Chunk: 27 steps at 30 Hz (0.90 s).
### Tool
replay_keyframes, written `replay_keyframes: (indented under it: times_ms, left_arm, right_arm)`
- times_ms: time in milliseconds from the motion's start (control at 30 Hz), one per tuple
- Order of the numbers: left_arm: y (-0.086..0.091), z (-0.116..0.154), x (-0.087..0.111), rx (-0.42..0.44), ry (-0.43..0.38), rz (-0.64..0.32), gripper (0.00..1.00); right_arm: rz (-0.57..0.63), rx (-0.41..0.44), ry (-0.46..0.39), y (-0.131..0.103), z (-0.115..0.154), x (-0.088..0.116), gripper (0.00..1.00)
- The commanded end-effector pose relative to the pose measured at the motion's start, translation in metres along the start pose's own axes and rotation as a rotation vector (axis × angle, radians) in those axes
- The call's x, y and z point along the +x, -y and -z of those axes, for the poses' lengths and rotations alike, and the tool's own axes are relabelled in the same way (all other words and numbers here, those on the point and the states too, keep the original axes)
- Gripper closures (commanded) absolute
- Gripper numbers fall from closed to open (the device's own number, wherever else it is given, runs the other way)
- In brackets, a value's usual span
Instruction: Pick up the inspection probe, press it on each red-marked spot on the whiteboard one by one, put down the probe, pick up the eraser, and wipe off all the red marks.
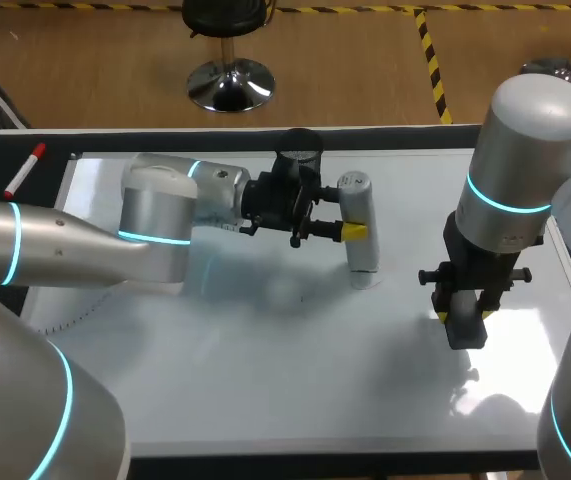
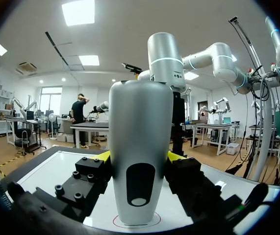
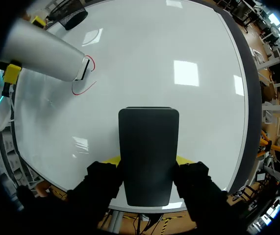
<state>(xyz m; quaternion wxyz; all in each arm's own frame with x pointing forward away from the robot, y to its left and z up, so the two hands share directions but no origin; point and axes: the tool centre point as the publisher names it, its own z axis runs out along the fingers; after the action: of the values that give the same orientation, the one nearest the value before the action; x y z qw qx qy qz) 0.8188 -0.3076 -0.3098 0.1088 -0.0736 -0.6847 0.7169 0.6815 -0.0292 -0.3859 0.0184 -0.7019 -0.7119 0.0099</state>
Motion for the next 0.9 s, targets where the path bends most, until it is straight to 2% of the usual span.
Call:
replay_keyframes:
  times_ms: [33,567,900]
  left_arm:
    - [-0.001,-0.002,0.001,-0.005,0.007,0.007,1.0]
    - [-0.014,-0.005,-0.003,-0.069,0.049,0.052,1.0]
    - [-0.024,-0.013,-0.005,-0.099,0.039,0.075,1.0]
  right_arm:
    - [0.002,-0.002,-0.002,0.001,0.001,-0.001,1.0]
    - [0.002,-0.002,-0.002,0.001,0.001,-0.001,1.0]
    - [0.002,-0.002,-0.002,0.001,0.001,-0.001,1.0]
